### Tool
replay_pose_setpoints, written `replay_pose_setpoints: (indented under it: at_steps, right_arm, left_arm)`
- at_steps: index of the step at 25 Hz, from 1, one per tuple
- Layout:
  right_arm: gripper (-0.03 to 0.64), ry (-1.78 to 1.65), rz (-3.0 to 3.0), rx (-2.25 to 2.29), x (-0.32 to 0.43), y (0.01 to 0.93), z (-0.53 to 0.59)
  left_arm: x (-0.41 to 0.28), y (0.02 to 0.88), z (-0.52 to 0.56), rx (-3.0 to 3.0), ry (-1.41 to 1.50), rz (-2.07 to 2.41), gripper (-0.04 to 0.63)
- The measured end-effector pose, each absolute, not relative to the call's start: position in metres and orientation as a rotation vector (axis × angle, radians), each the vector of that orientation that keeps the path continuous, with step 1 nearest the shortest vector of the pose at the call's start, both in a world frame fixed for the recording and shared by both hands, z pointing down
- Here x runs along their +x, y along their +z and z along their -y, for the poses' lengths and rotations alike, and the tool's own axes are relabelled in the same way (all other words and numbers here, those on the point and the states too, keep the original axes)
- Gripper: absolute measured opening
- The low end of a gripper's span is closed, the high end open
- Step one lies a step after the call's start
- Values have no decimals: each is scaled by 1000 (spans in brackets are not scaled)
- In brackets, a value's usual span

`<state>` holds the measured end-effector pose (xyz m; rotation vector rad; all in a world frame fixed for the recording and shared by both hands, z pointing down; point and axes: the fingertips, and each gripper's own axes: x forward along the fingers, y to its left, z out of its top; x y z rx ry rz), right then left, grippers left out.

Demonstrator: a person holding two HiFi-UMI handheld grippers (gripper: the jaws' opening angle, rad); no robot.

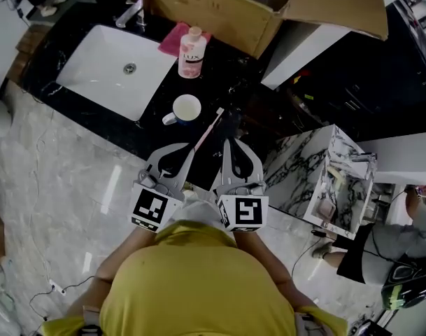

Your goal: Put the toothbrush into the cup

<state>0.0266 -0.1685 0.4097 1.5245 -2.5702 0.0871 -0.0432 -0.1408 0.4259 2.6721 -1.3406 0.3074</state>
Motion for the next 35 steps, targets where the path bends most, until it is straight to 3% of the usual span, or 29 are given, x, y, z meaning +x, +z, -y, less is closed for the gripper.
replay_pose_setpoints:
  at_steps: [9,20,30,35]
  right_arm:
    - [8,189,2527,1500,37,447,210]
    - [8,285,2456,1582,52,461,224]
    - [8,391,2373,1587,63,483,235]
    - [8,397,2377,1605,64,484,239]
  left_arm:
    - [-31,495,181,2523,488,1223,6]
    - [-6,561,190,2329,747,968,115]
    - [5,579,200,2326,920,913,120]
    - [6,587,194,2357,1002,856,80]
